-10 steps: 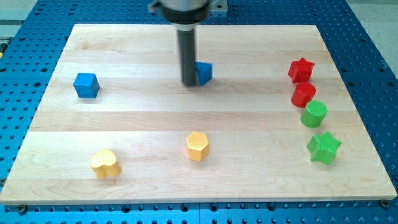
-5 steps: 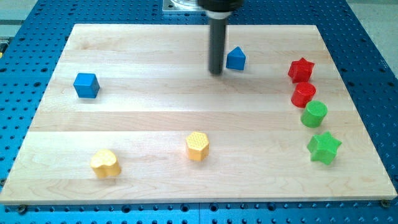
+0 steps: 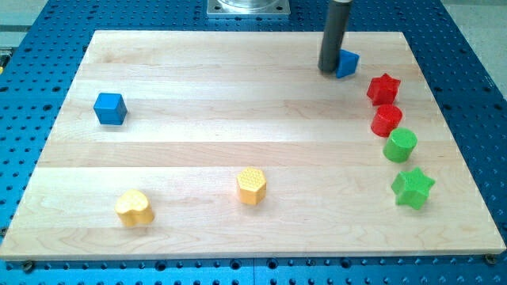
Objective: Move the triangle to the top of the red star
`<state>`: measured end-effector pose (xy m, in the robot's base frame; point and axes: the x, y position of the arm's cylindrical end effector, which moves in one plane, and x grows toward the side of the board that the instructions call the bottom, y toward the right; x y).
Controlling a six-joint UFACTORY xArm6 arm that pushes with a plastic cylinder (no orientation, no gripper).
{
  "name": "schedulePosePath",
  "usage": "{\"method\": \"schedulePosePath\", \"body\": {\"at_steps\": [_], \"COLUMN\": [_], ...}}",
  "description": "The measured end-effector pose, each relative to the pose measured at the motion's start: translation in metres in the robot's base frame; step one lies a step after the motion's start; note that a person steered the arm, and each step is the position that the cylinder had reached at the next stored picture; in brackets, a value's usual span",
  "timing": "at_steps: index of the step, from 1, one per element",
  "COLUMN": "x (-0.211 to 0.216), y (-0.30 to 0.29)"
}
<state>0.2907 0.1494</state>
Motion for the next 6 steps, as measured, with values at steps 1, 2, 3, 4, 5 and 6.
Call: {"method": "schedulePosePath", "body": {"at_steps": [1, 2, 3, 4, 5, 6], "x": [0.0, 0.0, 0.0, 0.0, -0.02, -0.014], "y": [0.021, 0.026, 0.026, 0.035, 0.023, 0.031]}}
